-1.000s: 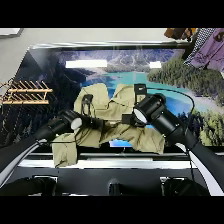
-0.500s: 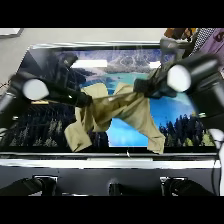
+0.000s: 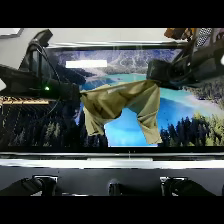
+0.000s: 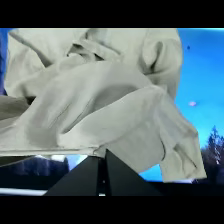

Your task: Fold the clothes and pants, and hang the long-sleeved shirts on hangers.

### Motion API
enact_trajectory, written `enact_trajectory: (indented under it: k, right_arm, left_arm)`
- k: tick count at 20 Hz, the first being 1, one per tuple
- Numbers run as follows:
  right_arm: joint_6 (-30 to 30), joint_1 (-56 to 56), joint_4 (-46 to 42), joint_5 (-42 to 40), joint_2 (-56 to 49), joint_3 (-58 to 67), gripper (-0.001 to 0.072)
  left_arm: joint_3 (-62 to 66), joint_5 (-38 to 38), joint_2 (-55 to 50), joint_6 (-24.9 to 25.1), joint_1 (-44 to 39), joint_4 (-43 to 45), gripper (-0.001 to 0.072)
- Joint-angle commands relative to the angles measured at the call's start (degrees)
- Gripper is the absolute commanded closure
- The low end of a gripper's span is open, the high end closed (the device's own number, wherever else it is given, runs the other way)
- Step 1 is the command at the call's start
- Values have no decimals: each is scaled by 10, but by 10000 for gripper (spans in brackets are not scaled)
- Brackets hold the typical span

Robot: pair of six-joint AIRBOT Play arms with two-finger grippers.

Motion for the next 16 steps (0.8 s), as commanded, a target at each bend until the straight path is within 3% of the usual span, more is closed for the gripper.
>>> enact_trajectory:
  k: [1, 5, 7, 10, 13, 16]
  right_arm:
    - [-7, 22, -31, 12, 5, -93, 691]
    - [119, 110, -100, -121, 21, -316, 691]
    - [194, 115, -93, -201, 21, -392, 691]
    - [206, 115, -83, -272, 11, -423, 691]
    - [206, 115, -97, -267, 2, -423, 691]
    - [206, 114, -128, -247, 2, -423, 691]
  left_arm:
    - [-69, -6, 3, -54, -1, 7, 689]
    - [-205, 98, 2, -91, -8, 5, 689]
    - [-256, 164, -1, -94, -8, -7, 689]
    - [-274, 192, -21, -91, -9, -19, 689]
    - [-276, 219, -39, -42, -9, -19, 689]
    - [-292, 234, -38, 45, -17, -21, 673]
